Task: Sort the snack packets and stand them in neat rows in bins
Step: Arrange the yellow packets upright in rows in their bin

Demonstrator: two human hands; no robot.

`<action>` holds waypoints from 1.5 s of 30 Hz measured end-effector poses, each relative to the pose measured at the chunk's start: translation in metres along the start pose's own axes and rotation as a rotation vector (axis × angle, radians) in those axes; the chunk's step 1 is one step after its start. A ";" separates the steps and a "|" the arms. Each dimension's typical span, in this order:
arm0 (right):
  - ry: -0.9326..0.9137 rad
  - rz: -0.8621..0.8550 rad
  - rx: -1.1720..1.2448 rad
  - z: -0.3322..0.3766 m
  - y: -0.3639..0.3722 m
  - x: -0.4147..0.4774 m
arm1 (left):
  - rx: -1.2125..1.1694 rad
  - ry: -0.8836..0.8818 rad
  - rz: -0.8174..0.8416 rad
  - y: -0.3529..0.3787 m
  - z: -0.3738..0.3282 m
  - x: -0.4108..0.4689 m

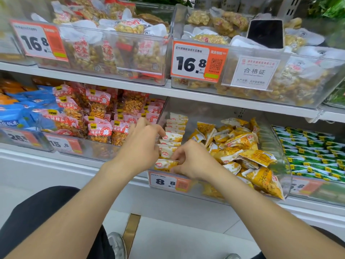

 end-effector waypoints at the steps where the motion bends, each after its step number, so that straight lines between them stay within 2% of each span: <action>1: 0.027 0.010 0.017 -0.001 -0.001 0.003 | -0.005 0.009 -0.004 0.000 0.001 -0.001; 6: 0.065 0.034 0.026 0.004 0.004 0.009 | 0.067 0.080 -0.069 0.000 -0.001 -0.004; 9: 0.098 0.134 0.081 0.008 -0.010 0.006 | 0.146 0.221 -0.128 -0.003 -0.003 -0.003; 11: 0.106 0.099 0.178 0.004 -0.036 0.004 | 0.160 0.314 -0.135 -0.004 -0.003 -0.002; 13: 0.012 -0.032 0.051 -0.006 -0.055 0.001 | 0.149 0.367 -0.099 -0.004 -0.006 0.000; 14: -0.042 -0.024 -0.053 -0.011 -0.057 -0.001 | 0.142 0.377 -0.066 -0.004 -0.009 0.000; 17: -0.173 0.181 -0.425 -0.018 -0.038 -0.007 | 0.118 0.400 0.033 -0.001 -0.016 0.001; 18: -0.208 0.198 -0.508 -0.019 -0.031 -0.006 | 0.104 0.401 0.057 0.000 -0.017 0.000; 22: -0.311 0.095 -0.633 -0.020 -0.023 0.001 | 0.052 0.402 0.070 0.004 -0.022 -0.001; 25: -0.225 0.076 -0.372 -0.028 -0.038 -0.002 | -0.041 0.371 -0.012 0.004 -0.023 0.000; 28: -0.163 -0.050 -0.021 -0.034 -0.064 -0.014 | -0.212 0.291 -0.055 0.001 -0.026 0.002; 31: -0.087 -0.046 0.417 -0.031 -0.075 -0.029 | -0.544 0.169 0.002 -0.003 -0.037 0.003; 33: -0.054 -0.007 0.556 -0.027 -0.072 -0.034 | -0.821 0.057 0.060 -0.006 -0.043 0.002; 35: -0.055 0.008 0.629 -0.025 -0.070 -0.037 | -0.981 -0.011 0.069 -0.007 -0.045 0.001; 37: -0.057 0.026 0.681 -0.024 -0.072 -0.041 | -1.012 -0.021 0.052 -0.008 -0.044 0.001; 41: -0.061 0.047 0.597 -0.024 -0.073 -0.045 | -0.973 -0.013 0.031 -0.008 -0.040 0.001; 45: -0.047 0.067 0.610 -0.019 -0.069 -0.044 | -0.692 0.122 -0.025 -0.008 -0.035 0.002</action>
Point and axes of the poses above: each hand's wrist, its own x-axis towards the middle knuckle, its own y-axis out of the palm, z = x × y, the point moved 1 cm from there along x, towards the middle knuckle, and after that the axes turned 8 degrees about y, right-handed, at the moved point
